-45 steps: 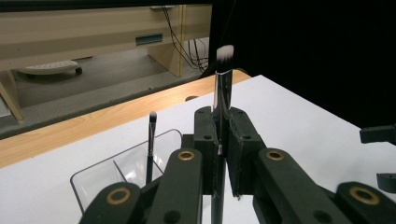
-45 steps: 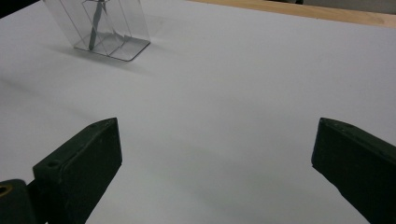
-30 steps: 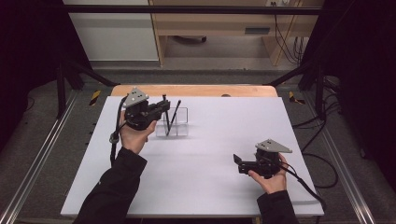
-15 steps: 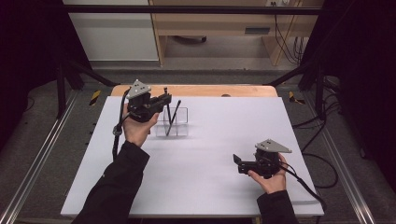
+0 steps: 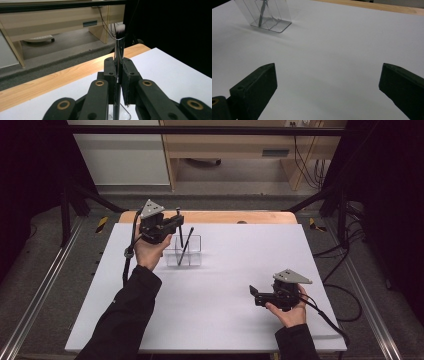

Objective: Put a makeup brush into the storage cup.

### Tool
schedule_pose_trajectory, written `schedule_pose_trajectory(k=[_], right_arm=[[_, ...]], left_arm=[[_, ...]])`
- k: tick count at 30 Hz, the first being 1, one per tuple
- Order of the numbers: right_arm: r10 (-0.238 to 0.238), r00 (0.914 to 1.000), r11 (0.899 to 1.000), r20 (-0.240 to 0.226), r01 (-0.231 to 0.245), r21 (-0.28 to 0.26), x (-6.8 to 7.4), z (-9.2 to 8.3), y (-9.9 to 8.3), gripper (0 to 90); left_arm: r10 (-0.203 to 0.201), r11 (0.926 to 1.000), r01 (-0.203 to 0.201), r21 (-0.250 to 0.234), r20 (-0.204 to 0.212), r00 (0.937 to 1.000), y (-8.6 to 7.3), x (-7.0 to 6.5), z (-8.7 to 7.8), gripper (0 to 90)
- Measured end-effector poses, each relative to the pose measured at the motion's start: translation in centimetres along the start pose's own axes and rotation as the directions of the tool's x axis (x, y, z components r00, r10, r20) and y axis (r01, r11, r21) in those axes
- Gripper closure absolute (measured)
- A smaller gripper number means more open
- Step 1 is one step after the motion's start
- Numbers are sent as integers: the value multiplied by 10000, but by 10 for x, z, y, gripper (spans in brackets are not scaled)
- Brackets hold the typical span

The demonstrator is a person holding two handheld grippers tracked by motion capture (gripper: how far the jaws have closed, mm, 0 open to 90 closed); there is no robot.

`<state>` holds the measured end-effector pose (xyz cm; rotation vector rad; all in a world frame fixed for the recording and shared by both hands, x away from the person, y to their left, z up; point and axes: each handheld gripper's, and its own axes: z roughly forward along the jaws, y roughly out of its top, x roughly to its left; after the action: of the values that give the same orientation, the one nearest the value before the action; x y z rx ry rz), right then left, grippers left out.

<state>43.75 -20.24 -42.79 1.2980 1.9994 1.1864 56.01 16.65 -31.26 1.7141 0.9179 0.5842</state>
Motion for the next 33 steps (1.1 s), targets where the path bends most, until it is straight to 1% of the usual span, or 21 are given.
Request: schedule_pose_trajectory(k=[3, 5, 8, 10, 13, 15, 17, 22, 23, 26, 33], right_arm=[[-16, 10000, 10000, -7, 16, 10, 0, 0, 0, 21], [-25, 10000, 10000, -6, 25, 22, 0, 0, 0, 21], [-4, 10000, 10000, -16, 4, 26, 0, 1, 0, 21], [-12, 10000, 10000, -17, 12, 35, 0, 1, 0, 21], [8, 10000, 10000, -27, -8, 24, 0, 1, 0, 21], [5, 10000, 10000, -31, -5, 23, 0, 1, 0, 21], [4, 10000, 10000, -33, -4, 18, 0, 1, 0, 21], [-15, 10000, 10000, -44, 15, 23, 1, 1, 0, 21], [-12, 10000, 10000, -36, 12, 27, 1, 1, 0, 21], [-10, 10000, 10000, -50, 10, 44, 1, 1, -1, 21], [-26, 10000, 10000, -35, 26, 19, 1, 1, -1, 21]], left_arm=[[-37, 10000, 37, -34, -37, 10000, -1, 4, 2, 831], [22, 10000, -22, -16, -106, 9999, -2, 6, 3, 831], [48, 10000, -49, -49, -150, 9999, -3, 9, 5, 831], [-4, 10000, 3, -68, -151, 9999, -3, 10, 6, 831], [46, 9999, -48, -97, -200, 9998, -4, 11, 8, 831], [92, 9999, -94, -61, -243, 9997, -5, 11, 10, 831], [26, 10000, -27, -53, -221, 9998, -6, 13, 12, 831], [35, 10000, -35, 0, -255, 9997, -8, 15, 16, 831], [86, 10000, -85, 23, -280, 9996, -9, 15, 16, 831], [50, 10000, -48, 44, -297, 9995, -10, 17, 18, 832], [-11, 9998, 18, 178, -365, 9993, -18, 20, 22, 832]])
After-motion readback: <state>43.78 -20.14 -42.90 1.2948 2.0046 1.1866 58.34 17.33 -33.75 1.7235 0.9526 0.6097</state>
